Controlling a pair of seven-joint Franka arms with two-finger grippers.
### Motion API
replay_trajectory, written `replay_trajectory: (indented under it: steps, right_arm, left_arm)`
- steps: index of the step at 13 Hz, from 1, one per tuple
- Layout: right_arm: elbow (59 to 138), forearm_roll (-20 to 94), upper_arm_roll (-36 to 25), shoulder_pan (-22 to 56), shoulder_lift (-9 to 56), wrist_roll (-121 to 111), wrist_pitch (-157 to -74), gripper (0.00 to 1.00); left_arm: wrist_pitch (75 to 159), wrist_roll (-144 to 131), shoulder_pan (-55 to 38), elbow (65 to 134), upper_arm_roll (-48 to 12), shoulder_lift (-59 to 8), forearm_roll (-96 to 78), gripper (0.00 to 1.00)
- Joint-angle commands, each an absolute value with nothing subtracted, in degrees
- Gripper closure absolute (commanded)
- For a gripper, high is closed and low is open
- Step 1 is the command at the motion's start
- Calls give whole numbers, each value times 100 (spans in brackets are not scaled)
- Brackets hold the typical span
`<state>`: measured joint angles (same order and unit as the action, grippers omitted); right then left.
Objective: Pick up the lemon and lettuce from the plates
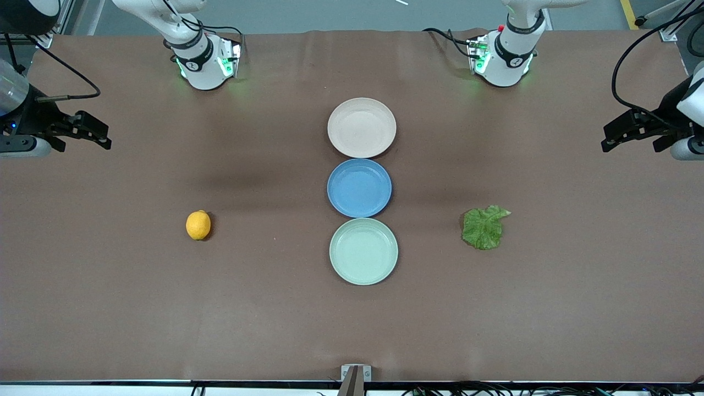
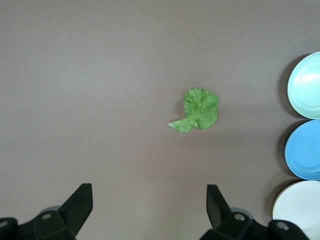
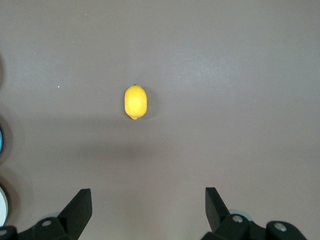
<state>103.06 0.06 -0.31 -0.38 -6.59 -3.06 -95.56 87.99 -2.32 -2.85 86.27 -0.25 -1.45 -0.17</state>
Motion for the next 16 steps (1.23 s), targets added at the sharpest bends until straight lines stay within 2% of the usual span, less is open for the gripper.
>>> replay_trajectory:
  steps: [1,10,14,16]
  right_arm:
    - [10477,35,-26,-26,-809,-290,-9650,0]
    - [10582,220,-26,-62,-817,-325,-9677,0]
    - [10582,220,-26,-35,-826,-325,-9633,0]
    - [10582,220,-35,-53,-826,-334,-9624,0]
  left_arm:
    - [8824,-150,-571,8657,299,-70,-79,0]
    - [8824,-132,-440,8657,246,-70,-97,0]
    - [8833,-132,-53,8657,-140,-79,-88,0]
    - [8833,-132,-61,8649,-141,-70,-88,0]
